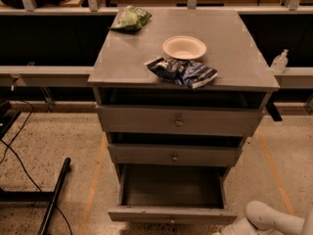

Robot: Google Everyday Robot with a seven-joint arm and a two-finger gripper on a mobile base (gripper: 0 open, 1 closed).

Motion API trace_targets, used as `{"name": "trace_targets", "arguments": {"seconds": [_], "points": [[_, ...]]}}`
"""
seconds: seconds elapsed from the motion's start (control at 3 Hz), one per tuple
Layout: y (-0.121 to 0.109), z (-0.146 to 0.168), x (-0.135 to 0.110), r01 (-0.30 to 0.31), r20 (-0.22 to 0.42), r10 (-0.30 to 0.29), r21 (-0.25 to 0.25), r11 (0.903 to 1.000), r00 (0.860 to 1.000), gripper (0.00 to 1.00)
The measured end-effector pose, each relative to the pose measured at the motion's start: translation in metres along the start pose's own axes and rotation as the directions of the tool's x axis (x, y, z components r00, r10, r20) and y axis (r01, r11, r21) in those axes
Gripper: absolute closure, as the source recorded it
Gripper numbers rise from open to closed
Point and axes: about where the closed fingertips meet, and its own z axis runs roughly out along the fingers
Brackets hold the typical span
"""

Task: Close bottom drawer

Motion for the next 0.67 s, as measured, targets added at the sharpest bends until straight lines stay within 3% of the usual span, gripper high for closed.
{"name": "trace_targets", "arguments": {"seconds": [0.67], "points": [[-0.037,0.035,0.0,0.05,0.066,-0.055,0.07,0.9963,0.996,0.64]]}}
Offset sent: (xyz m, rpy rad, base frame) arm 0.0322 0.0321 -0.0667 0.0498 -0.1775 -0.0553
